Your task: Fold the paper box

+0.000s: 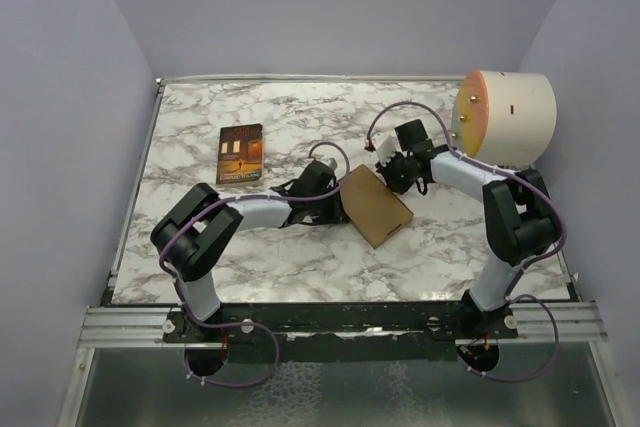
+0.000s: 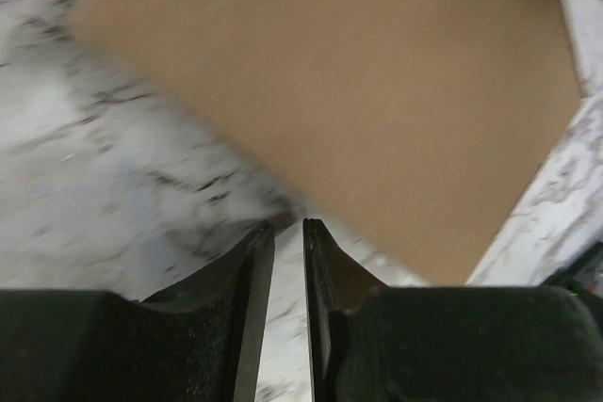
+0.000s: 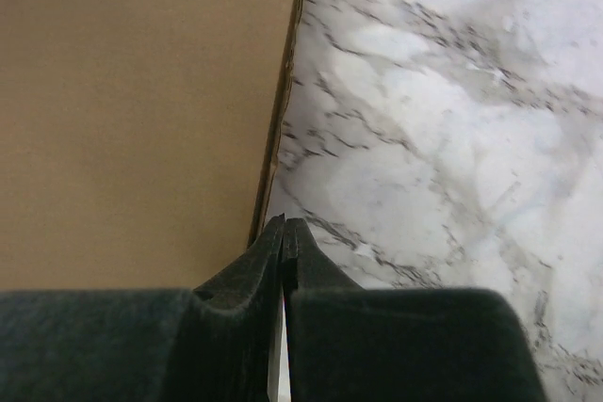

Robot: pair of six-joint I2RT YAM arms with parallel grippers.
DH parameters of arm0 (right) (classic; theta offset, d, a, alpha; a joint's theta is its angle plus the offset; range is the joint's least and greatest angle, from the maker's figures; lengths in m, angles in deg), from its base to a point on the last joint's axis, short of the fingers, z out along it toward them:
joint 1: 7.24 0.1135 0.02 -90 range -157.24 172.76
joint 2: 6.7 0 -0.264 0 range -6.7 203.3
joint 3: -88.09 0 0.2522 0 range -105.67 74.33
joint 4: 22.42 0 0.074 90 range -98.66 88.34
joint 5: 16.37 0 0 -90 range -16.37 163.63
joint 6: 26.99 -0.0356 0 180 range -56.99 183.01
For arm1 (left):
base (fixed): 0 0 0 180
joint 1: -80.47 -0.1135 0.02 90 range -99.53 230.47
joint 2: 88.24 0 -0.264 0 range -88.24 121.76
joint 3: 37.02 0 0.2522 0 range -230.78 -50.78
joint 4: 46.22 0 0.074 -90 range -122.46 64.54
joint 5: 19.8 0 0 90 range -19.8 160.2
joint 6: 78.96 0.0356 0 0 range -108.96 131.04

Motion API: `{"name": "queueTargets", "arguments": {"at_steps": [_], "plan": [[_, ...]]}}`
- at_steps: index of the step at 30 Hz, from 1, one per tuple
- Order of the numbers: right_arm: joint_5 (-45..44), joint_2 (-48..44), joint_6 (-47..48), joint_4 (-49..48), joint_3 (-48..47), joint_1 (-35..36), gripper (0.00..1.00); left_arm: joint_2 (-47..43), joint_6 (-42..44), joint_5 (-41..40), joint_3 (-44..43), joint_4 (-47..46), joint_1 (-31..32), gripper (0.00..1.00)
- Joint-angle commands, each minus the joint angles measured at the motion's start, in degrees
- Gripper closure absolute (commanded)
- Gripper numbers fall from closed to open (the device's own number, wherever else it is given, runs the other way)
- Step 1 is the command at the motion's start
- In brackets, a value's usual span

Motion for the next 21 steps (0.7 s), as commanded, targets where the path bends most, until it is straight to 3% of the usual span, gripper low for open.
{"name": "queueTargets", "arguments": {"at_steps": [1,5,8,15,21], "plan": [[6.83,-0.79,0.74,2.11,-0.08,4.67,0.98,5.24,-1.0,-0.76,-5.37,-1.22,1.48,0.76],[6.55,-2.17,0.92,2.54,0.18,7.67,0.98,6.82,1.11,-1.35,-9.11,1.79,1.7,0.76],[1.14,-2.04,-0.45,2.18,-0.84,7.26,0.95,6.68,2.75,-2.61,-10.1,3.89,1.3,0.76],[1.31,-7.19,-0.12,1.75,2.74,-0.81,0.89,3.03,4.39,-3.21,-5.91,4.17,-2.25,0.73],[-0.3,-14.4,2.86,2.59,10.02,-2.96,0.88,-3.75,4.08,-3.35,-2.07,5.06,-1.75,0.72]]}}
